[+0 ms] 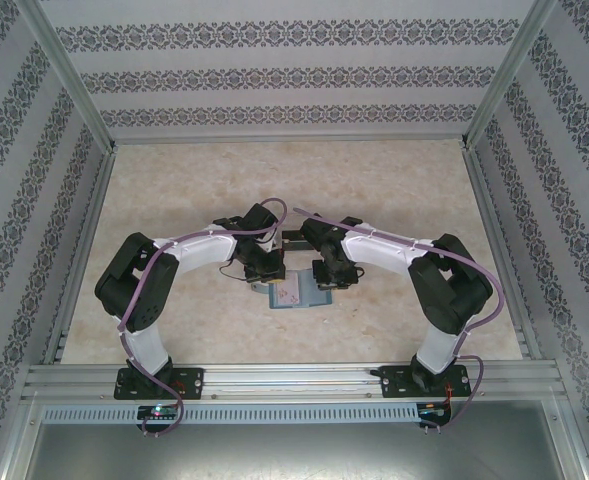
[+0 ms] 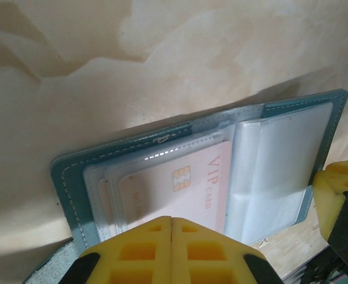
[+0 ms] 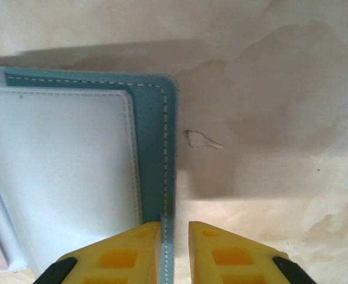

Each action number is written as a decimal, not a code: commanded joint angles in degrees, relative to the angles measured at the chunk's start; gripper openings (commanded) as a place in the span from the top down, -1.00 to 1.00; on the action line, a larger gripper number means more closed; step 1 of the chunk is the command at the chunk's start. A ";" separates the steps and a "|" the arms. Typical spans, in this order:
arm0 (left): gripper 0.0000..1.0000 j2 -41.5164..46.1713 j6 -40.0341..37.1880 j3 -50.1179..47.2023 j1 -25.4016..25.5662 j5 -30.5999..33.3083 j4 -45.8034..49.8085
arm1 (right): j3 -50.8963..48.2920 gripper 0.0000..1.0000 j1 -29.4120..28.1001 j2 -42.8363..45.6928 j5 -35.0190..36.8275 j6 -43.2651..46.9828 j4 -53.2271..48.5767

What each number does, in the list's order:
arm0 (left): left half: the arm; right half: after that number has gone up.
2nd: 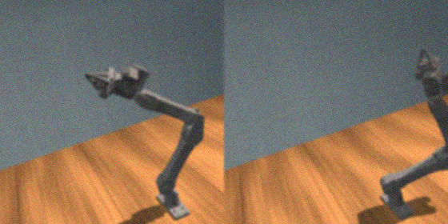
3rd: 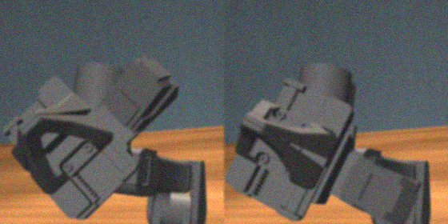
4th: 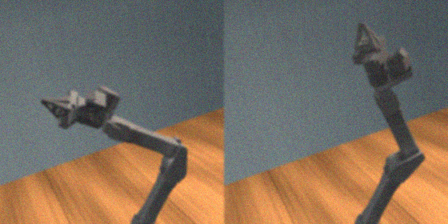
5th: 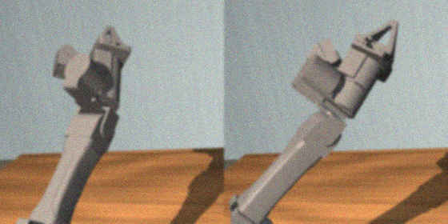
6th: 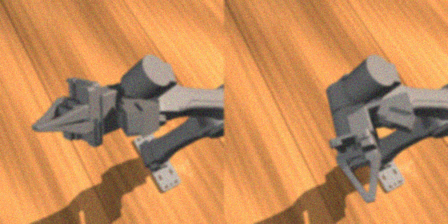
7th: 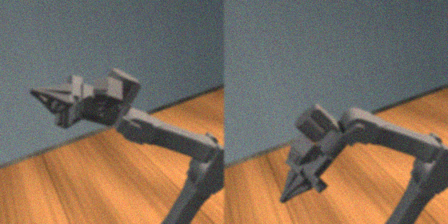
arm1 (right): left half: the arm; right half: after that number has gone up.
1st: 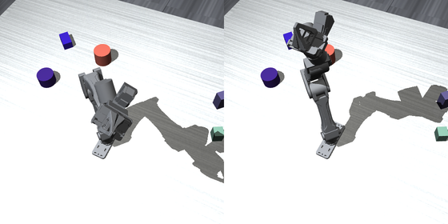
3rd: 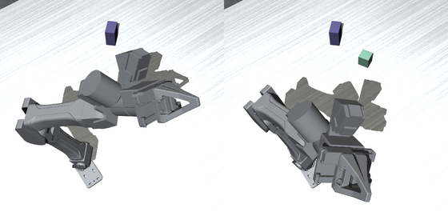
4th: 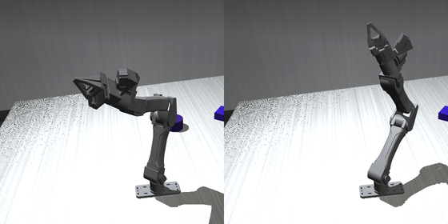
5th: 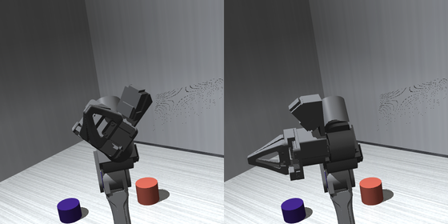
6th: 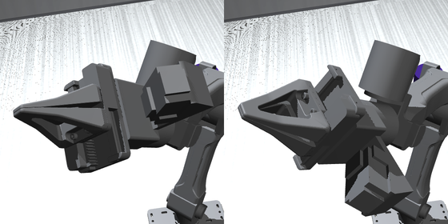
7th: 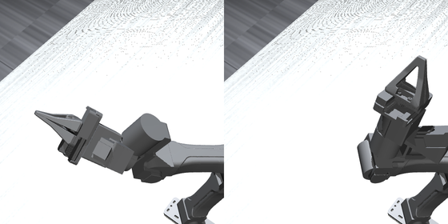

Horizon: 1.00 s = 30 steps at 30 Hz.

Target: Take the credit cards out of the card holder

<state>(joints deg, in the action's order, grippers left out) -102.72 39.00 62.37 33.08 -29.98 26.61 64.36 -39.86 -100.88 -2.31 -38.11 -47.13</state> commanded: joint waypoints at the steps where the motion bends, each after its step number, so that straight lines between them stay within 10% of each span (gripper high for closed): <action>1: 1.00 0.21 -0.92 1.53 1.19 -0.41 1.60 | 1.98 0.53 0.37 2.98 2.29 0.76 -2.70; 30: 1.00 -1.77 -1.85 0.16 1.29 0.10 1.64 | -2.43 0.55 0.43 -1.67 -21.59 -7.16 20.84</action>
<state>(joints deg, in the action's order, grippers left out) -103.68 38.24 62.48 33.76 -29.98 26.59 62.39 -39.86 -101.32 -21.89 -44.25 -28.18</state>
